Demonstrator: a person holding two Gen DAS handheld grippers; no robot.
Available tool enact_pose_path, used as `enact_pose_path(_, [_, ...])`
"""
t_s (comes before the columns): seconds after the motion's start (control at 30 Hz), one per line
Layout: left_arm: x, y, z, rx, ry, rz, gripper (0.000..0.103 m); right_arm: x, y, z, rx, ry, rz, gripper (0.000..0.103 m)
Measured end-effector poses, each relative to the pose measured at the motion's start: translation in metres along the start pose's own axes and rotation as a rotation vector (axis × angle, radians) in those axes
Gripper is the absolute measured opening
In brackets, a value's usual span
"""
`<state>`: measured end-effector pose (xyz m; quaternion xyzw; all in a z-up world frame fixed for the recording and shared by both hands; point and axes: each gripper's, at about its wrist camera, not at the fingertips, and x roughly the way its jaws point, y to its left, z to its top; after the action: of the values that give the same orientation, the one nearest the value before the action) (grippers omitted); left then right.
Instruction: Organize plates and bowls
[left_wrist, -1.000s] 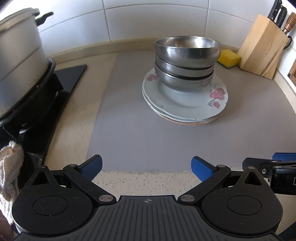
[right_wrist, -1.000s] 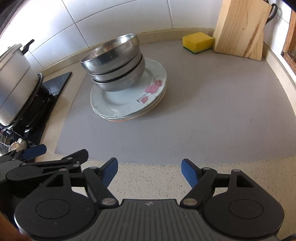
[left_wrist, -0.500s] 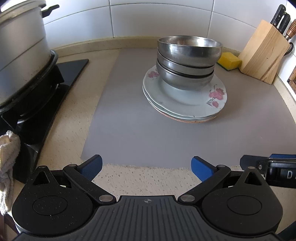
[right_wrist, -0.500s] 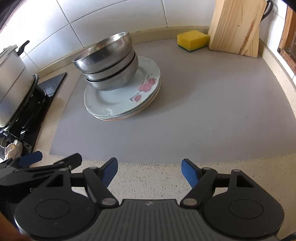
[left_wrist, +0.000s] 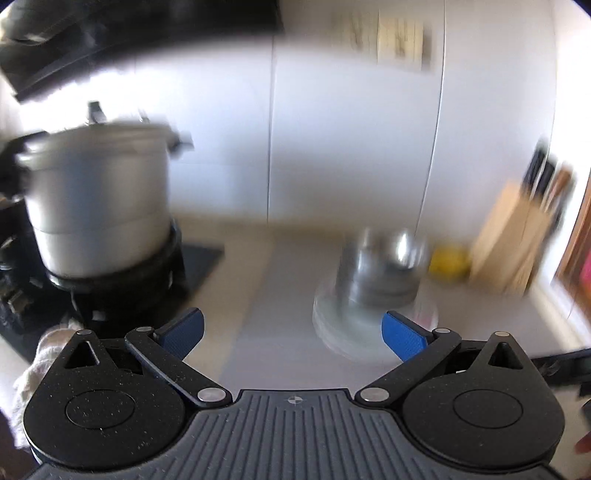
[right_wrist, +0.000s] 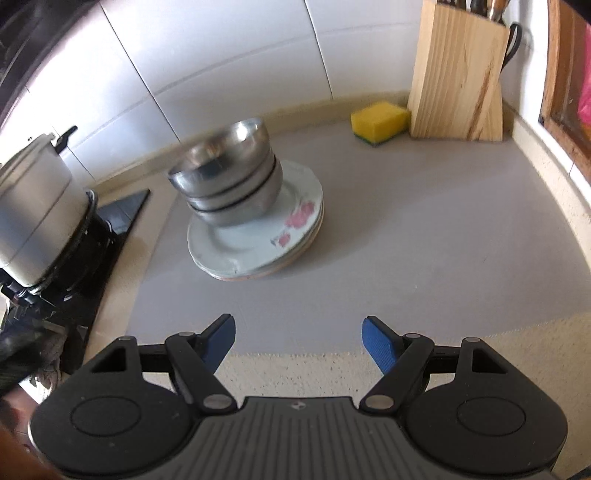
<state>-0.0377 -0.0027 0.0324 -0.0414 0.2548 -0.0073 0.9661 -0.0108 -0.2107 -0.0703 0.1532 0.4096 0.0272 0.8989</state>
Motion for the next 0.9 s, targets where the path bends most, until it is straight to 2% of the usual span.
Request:
enact_pose_path(0.07, [0.007, 0.011, -0.001, -0.093, 0.017, -0.058, 0.098, -0.002, 0.001, 0.001, -0.003, -0.018, -0.005, 0.06])
enact_pose_path(0.17, [0.036, 0.018, -0.006, -0.123, 0.179, -0.044, 0.098, -0.001, 0.003, 0.002, 0.003, -0.014, 0.004, 0.06])
enact_pose_path(0.33, [0.035, 0.019, -0.002, -0.095, 0.155, -0.016, 0.098, -0.001, 0.006, 0.003, 0.001, -0.014, 0.007, 0.06])
enact_pose_path(0.4, [0.017, 0.015, 0.005, -0.065, 0.086, -0.015, 0.098, -0.001, 0.008, 0.004, 0.005, -0.018, 0.014, 0.06])
enact_pose_path(0.47, [0.011, 0.013, 0.005, -0.065, 0.043, -0.06, 0.098, -0.002, 0.011, 0.005, 0.003, -0.028, 0.019, 0.06])
enact_pose_path(0.53, [0.024, 0.012, 0.0, -0.061, 0.089, -0.111, 0.098, -0.003, 0.014, 0.007, 0.0, -0.036, 0.03, 0.06])
enact_pose_path(0.6, [0.043, 0.01, -0.004, -0.053, 0.188, -0.093, 0.098, -0.004, 0.017, 0.009, -0.005, -0.043, 0.034, 0.06])
enact_pose_path(0.63, [0.049, 0.009, -0.006, -0.05, 0.211, -0.076, 0.098, -0.004, 0.019, 0.009, -0.01, -0.045, 0.034, 0.06])
enact_pose_path(0.77, [0.06, 0.005, -0.008, -0.028, 0.219, -0.027, 0.098, -0.001, 0.022, 0.01, -0.028, -0.045, 0.018, 0.06])
enact_pose_path(0.9, [0.07, -0.005, -0.008, 0.004, 0.261, -0.025, 0.098, 0.004, 0.023, 0.012, -0.023, -0.033, 0.021, 0.06])
